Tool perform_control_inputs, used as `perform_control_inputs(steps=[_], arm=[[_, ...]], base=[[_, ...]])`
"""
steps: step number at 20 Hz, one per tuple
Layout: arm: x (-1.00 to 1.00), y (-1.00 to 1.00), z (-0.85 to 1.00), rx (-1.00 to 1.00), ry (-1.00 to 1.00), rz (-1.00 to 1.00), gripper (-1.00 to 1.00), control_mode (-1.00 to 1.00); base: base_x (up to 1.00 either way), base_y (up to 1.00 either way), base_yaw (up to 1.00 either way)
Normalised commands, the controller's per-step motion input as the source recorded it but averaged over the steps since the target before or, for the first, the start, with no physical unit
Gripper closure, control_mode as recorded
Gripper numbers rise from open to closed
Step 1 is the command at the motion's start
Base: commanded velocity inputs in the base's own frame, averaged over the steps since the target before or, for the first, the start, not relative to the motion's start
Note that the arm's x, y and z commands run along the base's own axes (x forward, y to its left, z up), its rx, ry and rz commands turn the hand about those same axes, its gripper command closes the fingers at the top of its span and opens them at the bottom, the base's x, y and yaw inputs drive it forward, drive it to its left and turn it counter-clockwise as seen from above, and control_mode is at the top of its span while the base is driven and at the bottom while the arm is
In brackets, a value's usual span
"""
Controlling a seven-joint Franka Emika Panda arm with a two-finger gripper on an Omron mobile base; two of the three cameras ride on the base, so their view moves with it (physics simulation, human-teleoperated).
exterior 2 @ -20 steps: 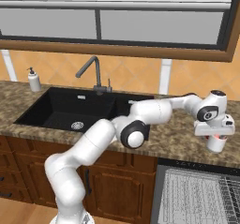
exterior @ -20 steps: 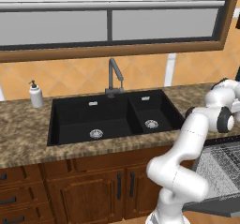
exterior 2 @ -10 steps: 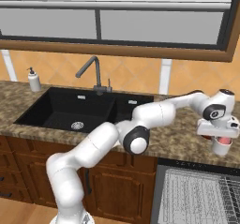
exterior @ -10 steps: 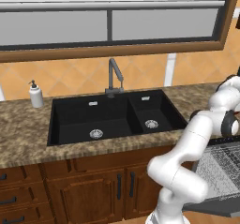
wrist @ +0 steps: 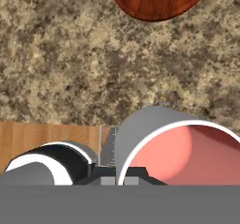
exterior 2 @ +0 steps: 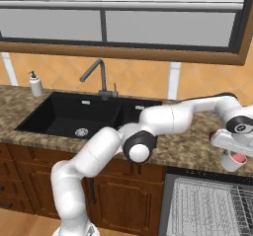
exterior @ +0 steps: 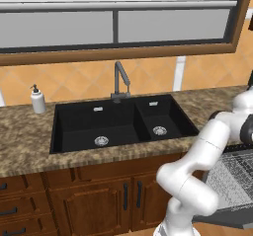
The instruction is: Pick up the cup and bowl from the counter, place them in the dishwasher, and close the dishwasher door.
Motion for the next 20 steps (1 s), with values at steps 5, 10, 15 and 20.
perform_control_inputs(steps=[5, 10, 15, 20], arm=[[-1.0, 0.77, -0.45, 0.02, -0.34, 0.03, 1.0, -1.0], [-1.0, 0.8, -0.49, 0.0, -0.36, 0.06, 1.0, -1.0], [-0.55, 0.64, -0.61, 0.0, -0.11, 0.07, 1.0, -1.0], [0.0, 0.03, -0.54, 0.03, 0.01, 0.17, 1.0, -1.0]], base=[[0.0, 0.0, 0.0], [0.0, 0.0, 0.0], [0.0, 0.0, 0.0], [0.0, 0.0, 0.0]])
